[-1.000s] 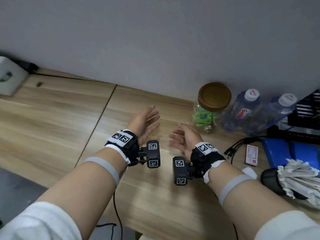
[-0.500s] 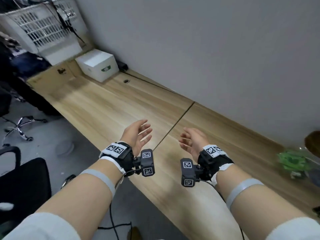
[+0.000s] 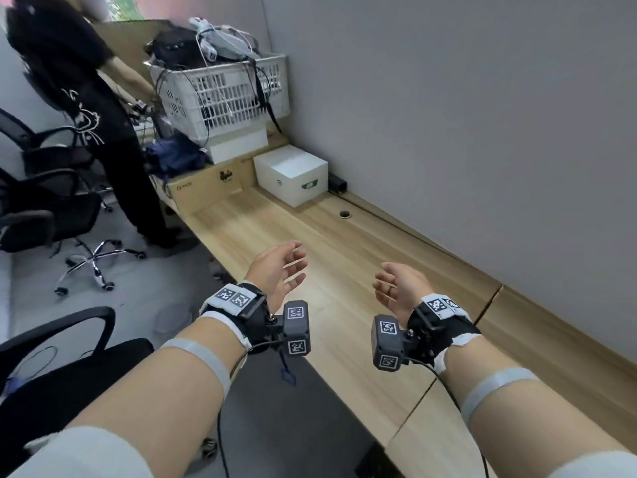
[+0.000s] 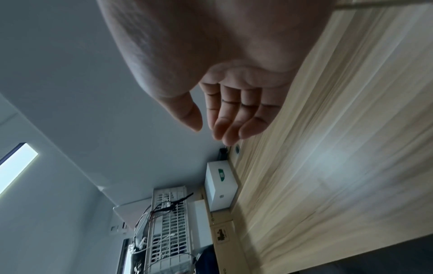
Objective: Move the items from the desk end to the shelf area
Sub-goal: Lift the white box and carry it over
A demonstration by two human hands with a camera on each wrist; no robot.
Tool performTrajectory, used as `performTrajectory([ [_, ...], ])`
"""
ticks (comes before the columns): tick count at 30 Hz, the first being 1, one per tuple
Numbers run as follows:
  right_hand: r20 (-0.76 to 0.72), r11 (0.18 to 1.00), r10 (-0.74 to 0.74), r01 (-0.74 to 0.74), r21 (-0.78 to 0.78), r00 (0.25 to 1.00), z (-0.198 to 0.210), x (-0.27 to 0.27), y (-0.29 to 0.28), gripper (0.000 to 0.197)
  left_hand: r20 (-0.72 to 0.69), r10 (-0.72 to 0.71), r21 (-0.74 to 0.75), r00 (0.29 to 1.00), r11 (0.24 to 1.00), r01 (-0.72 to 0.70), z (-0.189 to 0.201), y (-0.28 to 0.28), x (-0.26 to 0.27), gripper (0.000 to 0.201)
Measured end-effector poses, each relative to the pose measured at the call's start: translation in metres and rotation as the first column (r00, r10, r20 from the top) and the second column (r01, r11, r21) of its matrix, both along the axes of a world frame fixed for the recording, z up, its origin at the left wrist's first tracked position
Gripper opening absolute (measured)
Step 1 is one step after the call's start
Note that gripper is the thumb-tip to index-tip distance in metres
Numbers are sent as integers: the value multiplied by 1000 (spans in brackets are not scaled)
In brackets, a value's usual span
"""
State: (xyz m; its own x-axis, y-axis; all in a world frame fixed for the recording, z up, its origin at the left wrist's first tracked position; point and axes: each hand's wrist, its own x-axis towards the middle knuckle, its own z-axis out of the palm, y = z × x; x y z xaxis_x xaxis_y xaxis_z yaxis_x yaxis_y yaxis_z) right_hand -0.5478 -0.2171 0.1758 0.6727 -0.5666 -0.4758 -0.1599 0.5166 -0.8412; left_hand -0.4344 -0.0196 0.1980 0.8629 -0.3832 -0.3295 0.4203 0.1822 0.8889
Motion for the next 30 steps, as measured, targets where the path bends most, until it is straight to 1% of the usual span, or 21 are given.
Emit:
performTrajectory([
  [3,-5,1000,17,-17,0,1000,-1,48,10,8,22,-4,7,1000,1000,4,1,12,39,17],
  [7,-27,998,45,-43,43,999,-21,121,20,4,50,-29,59,998,998,26,-4,20,97,20],
  [11,-48,992,68,-63,106,997,-47,200,25,2,53,-38,116,998,993,32,-12,19,173,21],
  [14,-102,992,57,-45,121,993,-59,256,20,6,21,-58,158,998,986,54,-18,9,230,20],
  [19,-142,993,92,-81,83,986,-62,335,9,8,23,-65,168,998,984,60,-25,-8,304,25],
  [23,-157,993,105,-95,73,982,-62,382,3,4,-26,-57,175,998,983,61,-36,-15,357,25],
  [28,-249,998,45,-52,-21,968,-78,438,-5,3,-46,-62,163,997,984,69,-50,-23,439,22],
  [30,-291,997,25,-43,-56,956,-87,462,-5,9,-53,-69,144,996,987,76,-58,-26,476,21],
])
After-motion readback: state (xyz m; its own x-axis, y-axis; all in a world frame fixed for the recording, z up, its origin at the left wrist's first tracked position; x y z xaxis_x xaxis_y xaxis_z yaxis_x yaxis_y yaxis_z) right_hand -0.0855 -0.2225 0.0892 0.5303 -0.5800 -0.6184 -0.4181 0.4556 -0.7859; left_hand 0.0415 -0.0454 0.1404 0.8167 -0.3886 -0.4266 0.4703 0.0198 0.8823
